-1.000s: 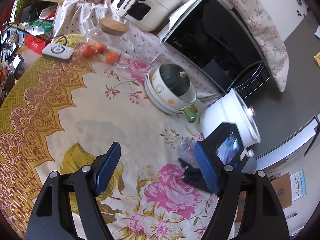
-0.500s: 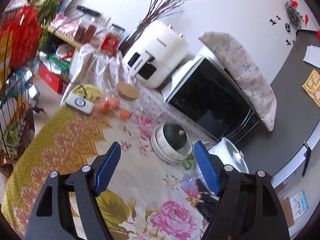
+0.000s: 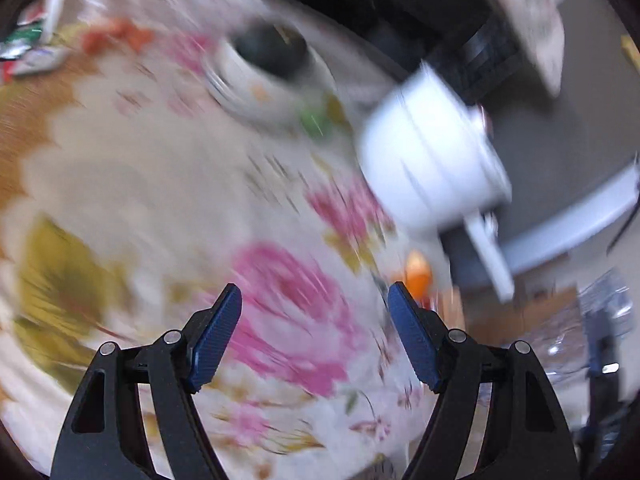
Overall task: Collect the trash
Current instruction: 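Grasp the clear plastic water bottle with the right tool, then grasp the white-and-blue carton with the left tool while the right tool holds the bottle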
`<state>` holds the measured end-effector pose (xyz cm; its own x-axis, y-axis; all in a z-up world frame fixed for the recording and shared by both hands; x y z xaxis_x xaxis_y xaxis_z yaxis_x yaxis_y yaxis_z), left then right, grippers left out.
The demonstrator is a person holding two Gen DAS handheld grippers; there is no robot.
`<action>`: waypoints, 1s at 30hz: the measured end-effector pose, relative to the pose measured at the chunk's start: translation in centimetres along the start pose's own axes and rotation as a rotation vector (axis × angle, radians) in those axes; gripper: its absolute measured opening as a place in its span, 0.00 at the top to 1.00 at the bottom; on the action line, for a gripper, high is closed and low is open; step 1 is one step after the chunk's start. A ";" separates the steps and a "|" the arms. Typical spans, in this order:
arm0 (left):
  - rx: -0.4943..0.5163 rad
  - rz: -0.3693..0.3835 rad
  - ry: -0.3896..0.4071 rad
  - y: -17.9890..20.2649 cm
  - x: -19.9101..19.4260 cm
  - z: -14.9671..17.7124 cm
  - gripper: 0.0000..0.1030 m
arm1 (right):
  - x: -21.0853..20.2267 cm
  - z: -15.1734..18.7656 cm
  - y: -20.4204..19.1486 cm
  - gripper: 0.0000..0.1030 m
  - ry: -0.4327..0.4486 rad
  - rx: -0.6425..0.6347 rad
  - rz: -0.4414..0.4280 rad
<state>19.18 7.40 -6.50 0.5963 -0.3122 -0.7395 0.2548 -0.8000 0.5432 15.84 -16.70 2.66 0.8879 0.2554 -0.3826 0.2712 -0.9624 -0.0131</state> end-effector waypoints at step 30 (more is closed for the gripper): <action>-0.030 0.161 0.147 2.6 2.5 0.6 0.91 | -3.9 1.6 6.1 0.45 -0.002 0.130 -0.001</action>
<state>20.86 4.26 -7.18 0.7352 -0.3552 -0.5773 0.1684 -0.7292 0.6632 13.46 -23.72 2.55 0.8869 0.2562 -0.3843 0.2212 -0.9661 -0.1335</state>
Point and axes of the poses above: each gripper's, at about its wrist camera, not at the fingertips, and x roughly the way its jaws point, y to its right, z to its underside, the point moved 1 cm from there along x, roughly the way its jaws point, and after that the axes turned 1 degree about y, right-handed, at the moved point
